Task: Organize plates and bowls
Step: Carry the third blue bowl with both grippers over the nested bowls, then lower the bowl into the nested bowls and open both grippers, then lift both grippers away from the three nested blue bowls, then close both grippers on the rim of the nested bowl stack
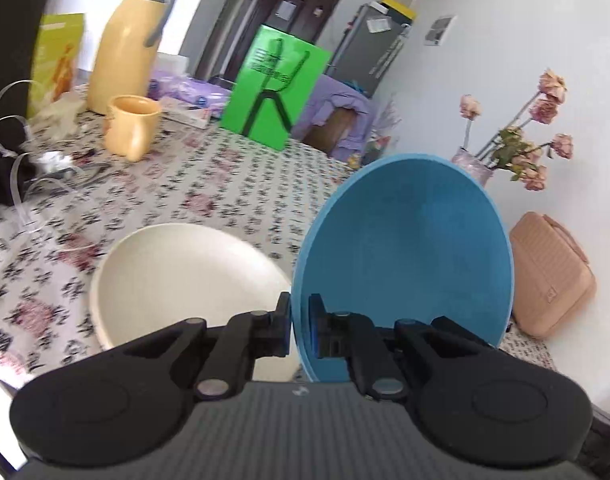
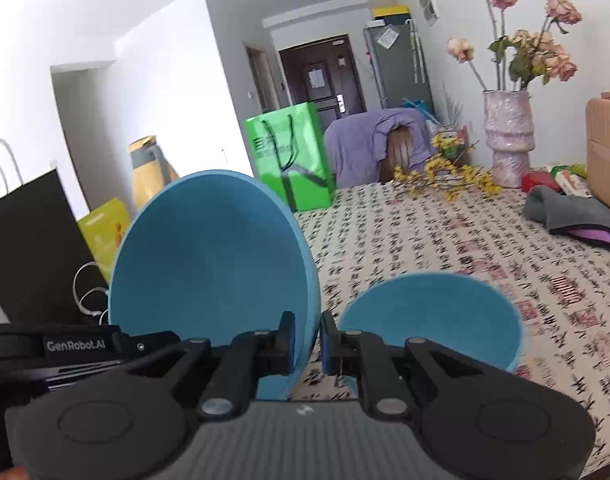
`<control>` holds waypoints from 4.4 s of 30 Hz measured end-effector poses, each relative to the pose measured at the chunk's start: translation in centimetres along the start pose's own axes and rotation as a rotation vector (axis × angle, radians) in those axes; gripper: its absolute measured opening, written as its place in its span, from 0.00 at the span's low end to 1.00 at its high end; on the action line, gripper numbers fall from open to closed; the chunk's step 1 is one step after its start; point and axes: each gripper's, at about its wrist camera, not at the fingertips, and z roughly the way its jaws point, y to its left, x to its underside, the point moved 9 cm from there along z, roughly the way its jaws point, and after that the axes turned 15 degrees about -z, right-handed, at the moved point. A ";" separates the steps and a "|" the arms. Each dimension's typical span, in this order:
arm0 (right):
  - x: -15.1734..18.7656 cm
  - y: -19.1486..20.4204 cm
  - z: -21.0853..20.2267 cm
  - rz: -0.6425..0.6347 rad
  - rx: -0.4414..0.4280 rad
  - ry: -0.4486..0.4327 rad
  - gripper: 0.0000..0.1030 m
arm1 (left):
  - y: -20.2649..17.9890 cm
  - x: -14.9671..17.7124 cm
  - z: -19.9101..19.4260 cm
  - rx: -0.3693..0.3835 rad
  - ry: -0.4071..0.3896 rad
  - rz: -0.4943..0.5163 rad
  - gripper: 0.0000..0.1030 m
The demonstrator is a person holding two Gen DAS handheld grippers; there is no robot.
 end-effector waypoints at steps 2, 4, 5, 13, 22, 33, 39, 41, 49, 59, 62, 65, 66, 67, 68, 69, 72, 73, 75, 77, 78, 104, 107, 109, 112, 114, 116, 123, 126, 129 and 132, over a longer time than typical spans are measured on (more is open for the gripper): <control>-0.3 -1.8 -0.1 0.020 0.022 0.000 0.12 | -1.5 0.4 1.4 0.016 0.026 0.021 0.08; -0.1 -3.8 0.0 0.057 0.036 0.013 0.12 | -3.0 1.0 3.0 0.028 0.063 0.043 0.08; 0.0 -4.7 0.1 0.077 0.042 0.022 0.12 | -3.6 1.4 3.6 0.033 0.079 0.051 0.08; 2.0 -10.7 1.1 0.195 0.067 0.085 0.13 | -6.3 3.7 7.6 0.040 0.185 0.087 0.09; 3.4 -13.0 1.7 0.260 0.020 0.128 0.20 | -7.0 4.7 8.5 0.039 0.223 0.076 0.13; 3.6 -13.8 1.6 0.252 0.001 0.133 0.22 | -7.8 5.2 8.3 0.030 0.219 0.101 0.16; 3.5 -13.6 1.4 0.258 -0.033 0.148 0.24 | -7.9 5.4 7.9 0.029 0.218 0.107 0.19; 3.5 -13.6 1.2 0.251 -0.033 0.149 0.24 | -7.8 5.5 7.8 0.028 0.216 0.105 0.19; 3.5 -13.3 0.8 0.251 -0.057 0.156 0.30 | -7.4 5.5 7.0 0.026 0.207 0.101 0.21; 3.4 -13.0 -0.1 0.212 -0.032 0.143 0.39 | -7.3 5.0 5.7 0.040 0.181 0.095 0.25; 3.3 -12.8 -0.5 0.190 -0.023 0.139 0.39 | -7.2 5.1 5.4 0.046 0.182 0.098 0.25; 3.3 -12.8 -1.2 0.182 -0.012 0.128 0.39 | -7.1 5.5 4.9 0.056 0.175 0.121 0.39; 3.3 -12.9 -1.4 0.180 -0.014 0.119 0.39 | -7.1 5.7 4.6 0.059 0.165 0.139 0.43; 3.3 -12.8 -1.7 0.172 -0.016 0.106 0.39 | -7.1 5.9 4.3 0.059 0.149 0.165 0.44; 3.4 -12.7 -2.0 0.155 -0.014 0.095 0.40 | -7.1 6.2 4.0 0.058 0.134 0.190 0.46; 3.6 -12.6 -2.2 0.139 -0.009 0.087 0.41 | -7.1 6.6 3.6 0.057 0.119 0.211 0.51; 4.2 -12.3 -3.1 0.104 0.016 0.073 0.46 | -6.7 8.0 2.4 0.069 0.089 0.248 0.67; 4.4 -12.2 -3.5 0.087 0.025 0.065 0.47 | -6.5 8.5 2.0 0.074 0.083 0.261 0.71; 4.7 -12.0 -4.5 0.050 0.049 0.045 0.55 | -6.3 9.5 0.8 0.092 0.062 0.285 0.78; 5.3 -11.7 -5.5 0.007 0.070 0.024 0.58 | -6.1 10.6 -0.4 0.113 0.044 0.313 0.83; 5.6 -11.5 -5.9 -0.013 0.078 0.016 0.61 | -6.1 11.1 -0.9 0.121 0.036 0.326 0.86; 14.5 -8.6 -13.5 -0.145 0.127 -0.084 0.90 | -1.4 17.4 -7.6 0.041 -0.148 0.386 1.00; 14.4 -8.6 -13.1 -0.138 0.125 -0.081 0.90 | -1.2 17.3 -7.1 0.034 -0.132 0.373 1.00; 14.4 -8.6 -12.8 -0.137 0.118 -0.074 0.90 | -1.3 17.1 -6.7 0.045 -0.118 0.365 1.00; 13.6 -8.8 -12.2 -0.130 0.116 -0.078 0.90 | -2.0 16.3 -6.0 0.077 -0.091 0.341 1.00; 12.9 -9.2 -11.9 -0.107 0.102 -0.086 0.90 | -2.8 15.5 -5.4 0.099 -0.062 0.325 1.00; 11.9 -9.8 -11.4 -0.071 0.089 -0.091 0.90 | -3.6 14.3 -4.5 0.115 -0.035 0.301 1.00; 7.5 -13.2 -8.1 0.083 0.031 -0.075 0.89 | -6.5 8.0 0.1 0.158 0.048 0.206 0.99; 5.4 -14.5 -5.9 0.128 0.005 -0.059 0.89 | -7.0 6.0 3.5 0.153 0.147 0.142 0.97; 3.9 -15.7 -3.0 0.134 0.008 -0.014 0.86 | -7.3 5.2 6.5 0.140 0.233 0.106 0.92; 3.3 -16.5 0.0 0.151 -0.017 0.053 0.79 | -7.4 4.7 9.1 0.137 0.288 0.082 0.88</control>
